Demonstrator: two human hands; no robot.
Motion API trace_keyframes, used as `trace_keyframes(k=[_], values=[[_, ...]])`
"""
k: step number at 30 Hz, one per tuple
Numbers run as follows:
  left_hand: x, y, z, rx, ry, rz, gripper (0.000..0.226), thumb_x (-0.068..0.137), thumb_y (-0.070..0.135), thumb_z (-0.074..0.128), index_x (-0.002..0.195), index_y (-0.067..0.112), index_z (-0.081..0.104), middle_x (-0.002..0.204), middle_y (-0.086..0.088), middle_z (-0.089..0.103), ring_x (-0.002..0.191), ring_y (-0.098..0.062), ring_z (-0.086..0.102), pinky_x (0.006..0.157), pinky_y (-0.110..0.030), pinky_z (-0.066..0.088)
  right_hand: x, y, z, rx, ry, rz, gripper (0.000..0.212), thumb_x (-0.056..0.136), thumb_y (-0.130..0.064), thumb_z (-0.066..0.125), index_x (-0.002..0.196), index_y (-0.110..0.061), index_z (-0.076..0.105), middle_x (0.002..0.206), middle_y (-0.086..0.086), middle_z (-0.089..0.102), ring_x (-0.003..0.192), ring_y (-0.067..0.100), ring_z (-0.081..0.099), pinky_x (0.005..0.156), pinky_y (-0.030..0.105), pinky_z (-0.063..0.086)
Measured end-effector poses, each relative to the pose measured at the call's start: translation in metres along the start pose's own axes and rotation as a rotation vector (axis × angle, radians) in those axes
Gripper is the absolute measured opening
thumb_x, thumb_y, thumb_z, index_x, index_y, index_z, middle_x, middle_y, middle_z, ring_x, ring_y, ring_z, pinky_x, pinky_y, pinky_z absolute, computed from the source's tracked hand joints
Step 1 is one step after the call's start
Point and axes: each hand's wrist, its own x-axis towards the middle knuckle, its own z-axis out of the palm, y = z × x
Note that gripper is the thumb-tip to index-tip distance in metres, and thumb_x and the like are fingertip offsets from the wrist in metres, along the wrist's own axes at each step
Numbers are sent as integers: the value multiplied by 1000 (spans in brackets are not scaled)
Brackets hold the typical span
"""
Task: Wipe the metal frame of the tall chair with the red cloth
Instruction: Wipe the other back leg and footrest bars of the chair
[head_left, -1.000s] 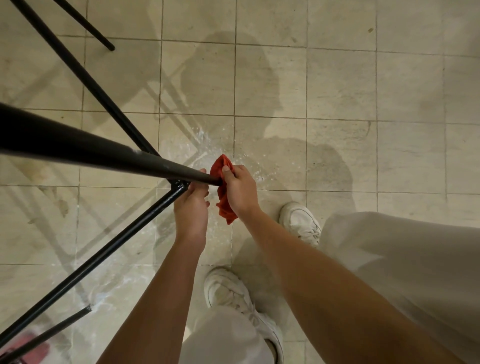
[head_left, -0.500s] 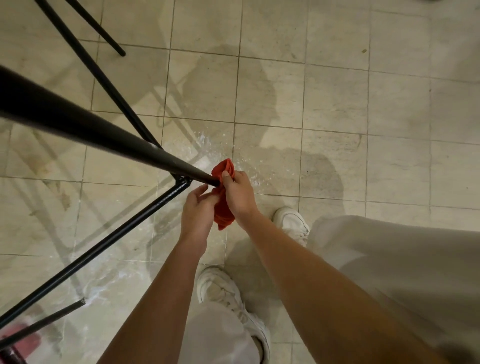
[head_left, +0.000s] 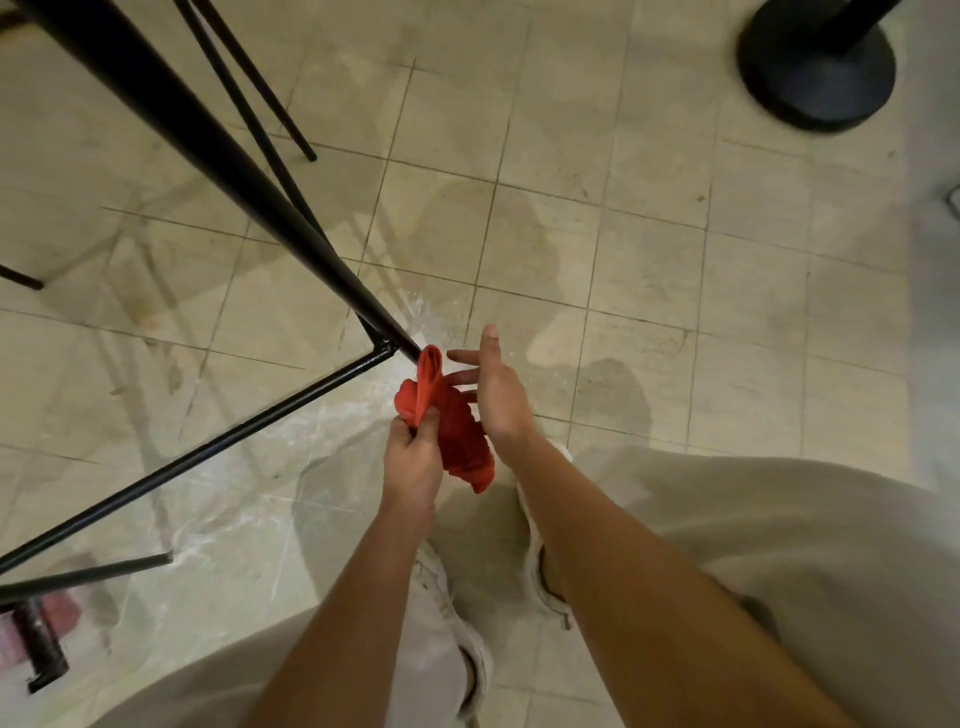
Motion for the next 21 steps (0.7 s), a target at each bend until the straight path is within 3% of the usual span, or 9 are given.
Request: trace_keyframes(k=[2, 5, 8, 12, 16, 21], values=[[-6, 3, -1, -73, 46, -30, 16, 98, 23, 45, 112, 19, 50, 115, -8, 60, 111, -27, 57, 103, -47, 42, 0, -3, -4, 71, 23, 27, 68, 94, -62, 13, 111, -21, 63, 92, -2, 66, 93, 19, 61, 93, 46, 46], [-6, 9, -3, -134, 120, -14, 34, 99, 24, 42, 131, 13, 43, 120, -9, 56, 116, -28, 53, 105, -45, 39, 3, -5, -9, 192, 82, 64, 66, 95, -60, 18, 114, -16, 62, 104, 8, 64, 88, 20, 59, 72, 38, 55], [0, 8, -7, -140, 177, 4, 39, 99, 26, 41, 136, 14, 36, 121, -7, 52, 117, -26, 51, 105, -44, 39, 11, -4, -11, 292, 130, 80, 62, 98, -55, 19, 113, -12, 62, 105, 11, 64, 87, 21, 59, 66, 34, 56], [10, 11, 0, -156, 169, 80, 29, 101, 22, 39, 129, 26, 33, 123, -2, 49, 119, -22, 49, 105, -41, 38, 23, -2, -5, 273, 146, 71, 58, 99, -50, 21, 108, -12, 64, 103, 10, 64, 96, 24, 58, 72, 34, 54], [17, 18, 15, -81, 90, 191, 36, 101, 23, 38, 136, 29, 30, 120, 4, 47, 111, -14, 46, 100, -34, 38, 38, 2, 3, 177, 158, 60, 54, 97, -51, 21, 94, -20, 65, 100, 4, 66, 101, 23, 57, 95, 43, 45], [38, 2, 17, 22, 72, 195, 41, 101, 28, 38, 141, 32, 30, 129, 2, 51, 123, -20, 47, 108, -43, 36, 57, 10, 13, 144, 101, 88, 60, 98, -52, 17, 97, -19, 67, 108, 5, 65, 105, 22, 55, 96, 38, 40]])
